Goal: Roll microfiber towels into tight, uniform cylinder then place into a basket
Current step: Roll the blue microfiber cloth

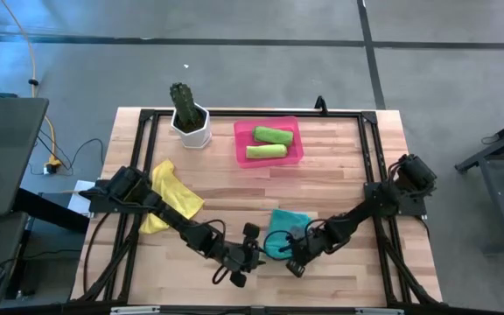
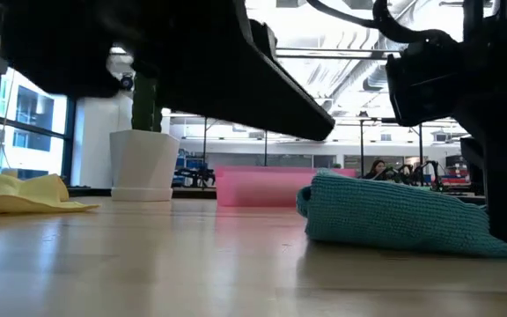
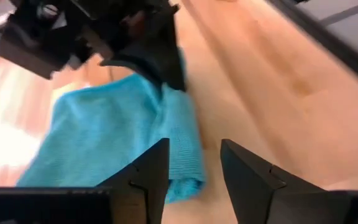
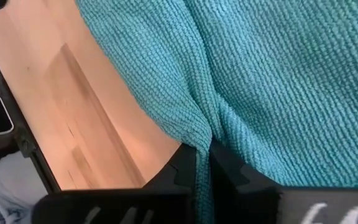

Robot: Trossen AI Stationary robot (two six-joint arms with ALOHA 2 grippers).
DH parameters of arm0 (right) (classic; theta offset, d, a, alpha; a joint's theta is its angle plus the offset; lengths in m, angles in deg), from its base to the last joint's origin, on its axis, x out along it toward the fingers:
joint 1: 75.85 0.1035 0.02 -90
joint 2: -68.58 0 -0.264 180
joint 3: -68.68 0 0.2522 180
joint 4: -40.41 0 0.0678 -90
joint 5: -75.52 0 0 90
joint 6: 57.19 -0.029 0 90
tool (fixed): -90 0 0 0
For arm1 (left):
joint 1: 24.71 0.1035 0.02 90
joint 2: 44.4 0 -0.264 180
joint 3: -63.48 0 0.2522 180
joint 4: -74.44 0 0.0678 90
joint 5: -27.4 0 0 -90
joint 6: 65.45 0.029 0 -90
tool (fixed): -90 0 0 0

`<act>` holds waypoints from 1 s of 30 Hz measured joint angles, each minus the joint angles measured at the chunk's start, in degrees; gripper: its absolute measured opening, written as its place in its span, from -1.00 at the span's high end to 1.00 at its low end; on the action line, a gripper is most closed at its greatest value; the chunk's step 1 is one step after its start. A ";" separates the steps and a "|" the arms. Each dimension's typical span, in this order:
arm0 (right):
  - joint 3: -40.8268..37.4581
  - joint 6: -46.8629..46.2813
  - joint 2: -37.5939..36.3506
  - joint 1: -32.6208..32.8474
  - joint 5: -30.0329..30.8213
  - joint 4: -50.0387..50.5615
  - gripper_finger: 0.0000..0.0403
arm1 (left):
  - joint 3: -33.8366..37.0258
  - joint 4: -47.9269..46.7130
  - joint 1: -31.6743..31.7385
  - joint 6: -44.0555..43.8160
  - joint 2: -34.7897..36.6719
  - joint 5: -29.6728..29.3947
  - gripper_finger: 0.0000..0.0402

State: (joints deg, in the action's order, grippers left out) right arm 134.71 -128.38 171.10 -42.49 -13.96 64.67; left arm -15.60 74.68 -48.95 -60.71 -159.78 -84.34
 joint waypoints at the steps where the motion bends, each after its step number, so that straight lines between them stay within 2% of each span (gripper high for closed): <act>1: 0.00 -0.52 0.00 -0.01 -0.07 -0.08 0.98 | 0.00 0.03 0.15 1.02 -0.26 -0.64 0.30; 6: 0.00 -0.97 0.00 -0.02 -0.14 -0.68 0.98 | -0.02 0.48 0.88 4.42 -2.50 -1.22 0.21; 15: 0.00 -0.58 0.00 -0.02 -0.12 -0.98 0.98 | -0.04 4.40 1.79 6.48 -5.45 -2.07 0.20; 22: 0.00 -0.38 -0.01 0.00 -0.10 -1.19 0.98 | -0.02 5.50 4.88 2.46 -7.14 2.89 0.21; 26: 0.00 0.65 0.00 0.00 -0.08 -1.34 0.98 | -0.02 5.49 6.30 -2.36 -7.14 4.96 0.33; 30: 0.00 2.78 -0.01 0.00 -0.08 -1.31 0.98 | -0.02 5.01 7.67 -6.91 -7.14 12.22 0.59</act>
State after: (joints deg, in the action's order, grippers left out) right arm 134.71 -125.60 171.09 -42.49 -14.03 63.36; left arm -15.62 79.69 -41.28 -67.62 -166.92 -72.11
